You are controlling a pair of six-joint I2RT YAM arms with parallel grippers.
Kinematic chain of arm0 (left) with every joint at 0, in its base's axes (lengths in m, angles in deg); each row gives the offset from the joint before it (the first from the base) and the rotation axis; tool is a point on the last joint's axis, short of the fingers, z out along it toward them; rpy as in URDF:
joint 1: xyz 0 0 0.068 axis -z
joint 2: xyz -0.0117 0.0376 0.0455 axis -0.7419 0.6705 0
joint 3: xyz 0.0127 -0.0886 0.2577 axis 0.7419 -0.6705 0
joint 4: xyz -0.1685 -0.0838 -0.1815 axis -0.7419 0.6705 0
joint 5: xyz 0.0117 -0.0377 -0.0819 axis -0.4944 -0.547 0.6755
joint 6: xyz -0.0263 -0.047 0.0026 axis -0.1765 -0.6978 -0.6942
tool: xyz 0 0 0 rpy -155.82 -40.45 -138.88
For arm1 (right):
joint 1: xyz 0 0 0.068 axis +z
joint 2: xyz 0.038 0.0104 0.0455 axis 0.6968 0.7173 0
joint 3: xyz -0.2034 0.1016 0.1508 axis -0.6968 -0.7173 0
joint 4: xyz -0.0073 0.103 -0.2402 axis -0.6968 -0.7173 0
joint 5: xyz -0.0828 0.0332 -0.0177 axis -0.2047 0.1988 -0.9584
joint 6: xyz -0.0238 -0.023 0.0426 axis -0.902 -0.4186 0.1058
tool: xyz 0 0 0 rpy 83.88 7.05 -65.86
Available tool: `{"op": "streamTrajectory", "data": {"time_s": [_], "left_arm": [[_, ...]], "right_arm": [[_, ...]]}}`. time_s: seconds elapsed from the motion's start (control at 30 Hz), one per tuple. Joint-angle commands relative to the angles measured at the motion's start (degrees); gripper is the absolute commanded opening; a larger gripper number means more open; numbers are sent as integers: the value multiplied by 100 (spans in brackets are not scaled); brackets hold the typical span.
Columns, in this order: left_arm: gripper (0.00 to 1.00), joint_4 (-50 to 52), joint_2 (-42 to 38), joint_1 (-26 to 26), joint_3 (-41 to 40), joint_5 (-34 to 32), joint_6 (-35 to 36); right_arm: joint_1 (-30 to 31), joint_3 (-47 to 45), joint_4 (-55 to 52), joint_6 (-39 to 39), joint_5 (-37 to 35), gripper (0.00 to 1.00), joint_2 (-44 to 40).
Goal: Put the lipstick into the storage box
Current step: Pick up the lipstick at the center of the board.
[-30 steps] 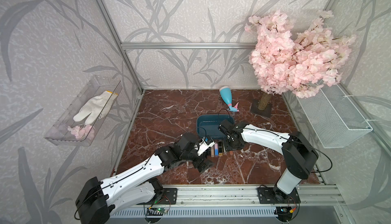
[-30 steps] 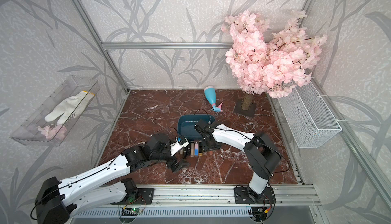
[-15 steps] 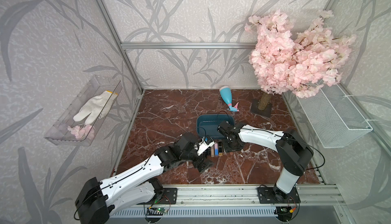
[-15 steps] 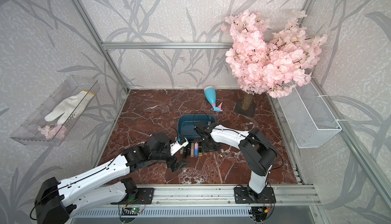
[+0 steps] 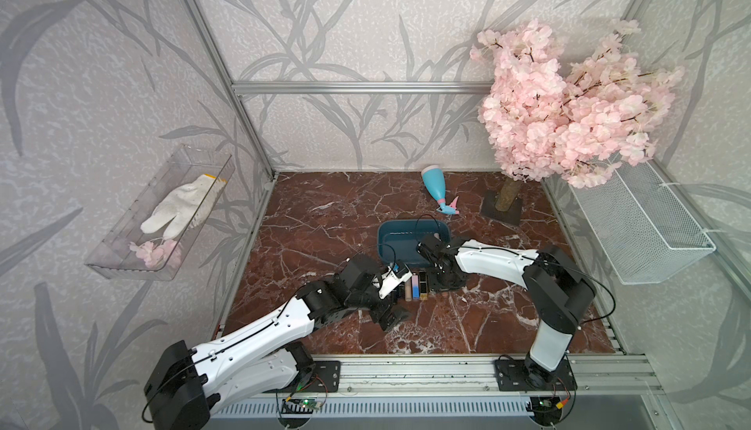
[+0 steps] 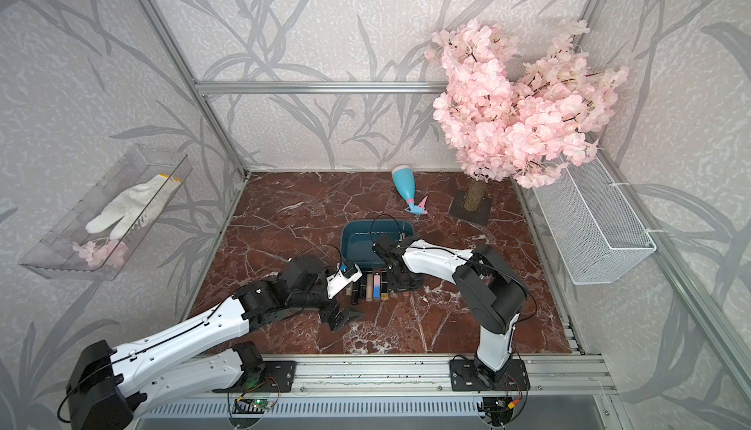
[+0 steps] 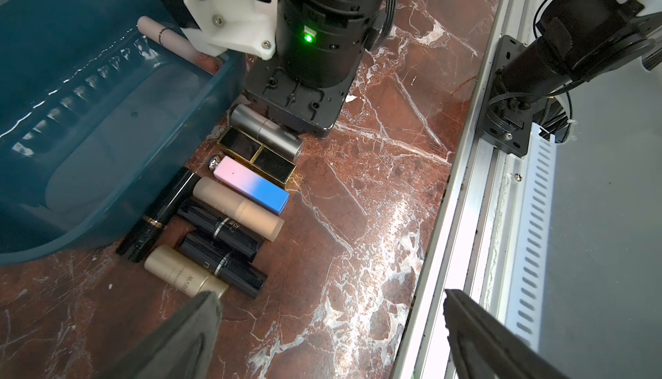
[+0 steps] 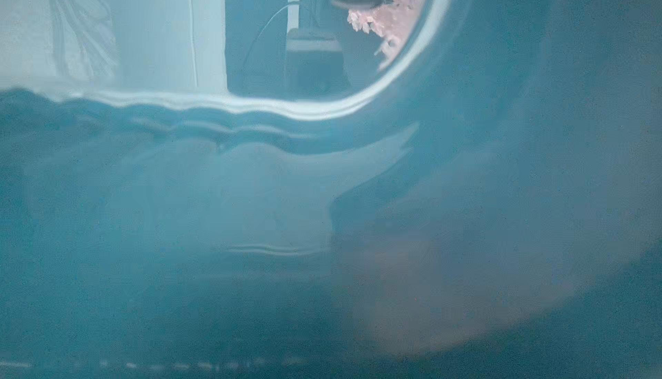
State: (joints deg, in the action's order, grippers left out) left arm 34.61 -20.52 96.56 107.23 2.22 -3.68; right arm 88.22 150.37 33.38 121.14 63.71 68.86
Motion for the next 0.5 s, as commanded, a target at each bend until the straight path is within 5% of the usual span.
{"op": "streamTrajectory", "data": {"time_s": [0.0, 0.47], "left_arm": [[100, 113, 26, 20, 125, -38, 67], [100, -98, 421, 25, 788, 32, 285]], "right_arm": [[-72, -43, -106, -13, -258, 15, 62], [-254, -108, -1381, -63, -399, 13, -1791]]}}
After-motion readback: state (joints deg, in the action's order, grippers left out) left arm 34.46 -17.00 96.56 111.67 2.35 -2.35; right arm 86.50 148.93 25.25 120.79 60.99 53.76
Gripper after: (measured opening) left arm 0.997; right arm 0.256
